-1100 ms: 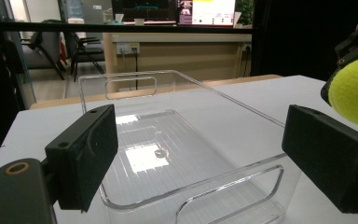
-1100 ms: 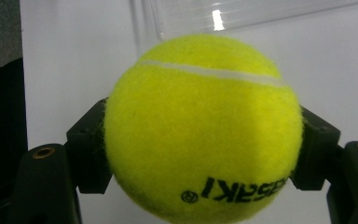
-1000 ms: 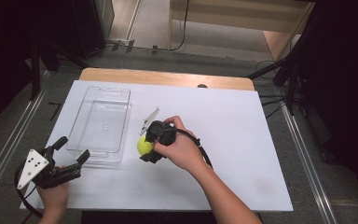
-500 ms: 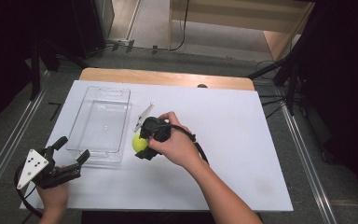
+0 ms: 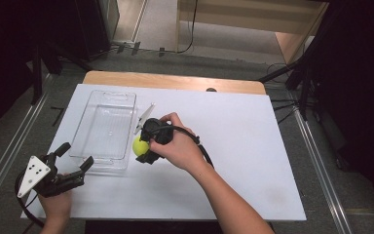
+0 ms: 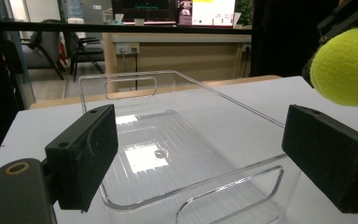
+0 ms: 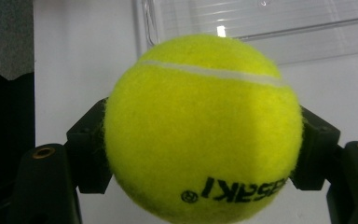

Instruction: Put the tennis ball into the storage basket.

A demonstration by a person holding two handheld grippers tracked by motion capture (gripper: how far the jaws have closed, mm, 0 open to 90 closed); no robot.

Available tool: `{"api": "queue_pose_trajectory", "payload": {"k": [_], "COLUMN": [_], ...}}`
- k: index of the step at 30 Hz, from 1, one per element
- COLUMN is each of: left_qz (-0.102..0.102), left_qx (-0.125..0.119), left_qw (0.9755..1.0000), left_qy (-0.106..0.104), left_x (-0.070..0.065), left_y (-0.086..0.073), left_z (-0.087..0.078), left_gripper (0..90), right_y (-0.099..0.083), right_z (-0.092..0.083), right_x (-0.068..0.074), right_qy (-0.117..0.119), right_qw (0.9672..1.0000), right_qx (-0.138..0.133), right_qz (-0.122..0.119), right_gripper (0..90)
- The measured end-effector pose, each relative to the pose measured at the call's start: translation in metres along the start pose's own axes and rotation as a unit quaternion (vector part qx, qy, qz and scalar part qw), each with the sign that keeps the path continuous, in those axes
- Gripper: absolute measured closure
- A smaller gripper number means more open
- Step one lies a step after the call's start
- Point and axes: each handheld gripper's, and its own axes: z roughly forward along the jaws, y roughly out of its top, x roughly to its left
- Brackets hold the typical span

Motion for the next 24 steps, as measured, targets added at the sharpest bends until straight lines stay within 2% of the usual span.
{"api": "queue_pose_trajectory", "payload": {"k": [24], "left_qz": [-0.003], "left_qx": [-0.002], "left_qw": [1.0000], "left_qy": [0.000], "left_x": [0.000], "left_y": [0.000], "left_z": [0.000], "left_gripper": [11.1], "right_y": [0.029], "right_z": [0.005], "right_x": [-0.001], "right_qy": [0.003], "right_qw": [0.9999], "right_qx": [-0.003], "right_qz": [-0.014], "right_gripper": [23.0]}}
